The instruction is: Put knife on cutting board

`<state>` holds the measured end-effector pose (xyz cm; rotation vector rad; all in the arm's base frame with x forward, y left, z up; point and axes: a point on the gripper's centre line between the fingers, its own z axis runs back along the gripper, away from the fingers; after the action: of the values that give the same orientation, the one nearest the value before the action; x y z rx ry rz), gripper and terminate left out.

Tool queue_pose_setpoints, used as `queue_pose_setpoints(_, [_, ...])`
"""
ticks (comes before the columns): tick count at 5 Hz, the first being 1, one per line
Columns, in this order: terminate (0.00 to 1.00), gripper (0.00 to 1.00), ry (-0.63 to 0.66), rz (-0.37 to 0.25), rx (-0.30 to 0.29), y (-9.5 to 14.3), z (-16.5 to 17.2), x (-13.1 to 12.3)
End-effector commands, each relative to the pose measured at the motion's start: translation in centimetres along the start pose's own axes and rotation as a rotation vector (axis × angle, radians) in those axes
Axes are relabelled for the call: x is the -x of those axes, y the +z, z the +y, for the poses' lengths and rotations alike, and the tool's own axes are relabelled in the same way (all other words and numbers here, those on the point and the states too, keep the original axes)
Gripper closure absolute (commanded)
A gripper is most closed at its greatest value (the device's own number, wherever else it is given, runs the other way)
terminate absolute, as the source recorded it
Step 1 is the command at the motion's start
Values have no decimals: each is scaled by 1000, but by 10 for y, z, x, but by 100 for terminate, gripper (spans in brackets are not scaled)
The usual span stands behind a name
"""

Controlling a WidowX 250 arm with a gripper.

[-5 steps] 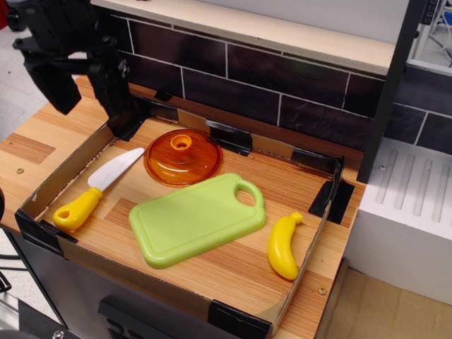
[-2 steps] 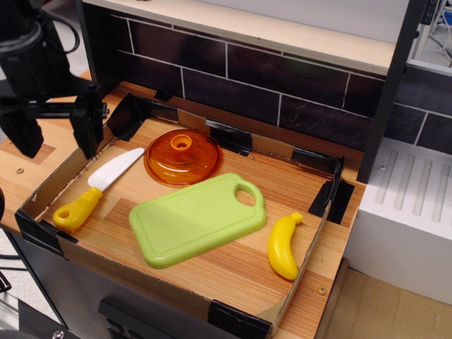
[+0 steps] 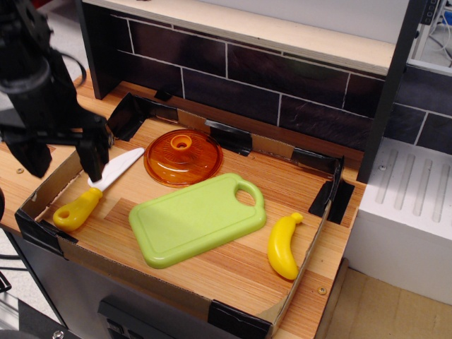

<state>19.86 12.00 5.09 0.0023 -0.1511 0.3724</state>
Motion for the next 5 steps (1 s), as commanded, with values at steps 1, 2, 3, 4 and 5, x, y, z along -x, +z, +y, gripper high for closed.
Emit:
queue_pose_setpoints(1, [0, 0, -23, 1, -22, -10, 0, -2])
queue_pose_setpoints(2, [0, 0, -39, 25, -61, -21, 3, 3])
queue_pose_setpoints(3, [0, 0, -45, 49, -94, -30, 5, 7])
queue_pose_setpoints(4, [0, 0, -57, 49, -111, -42, 5, 9])
queue_pose_setpoints(5, [0, 0, -68, 55, -117, -48, 5, 11])
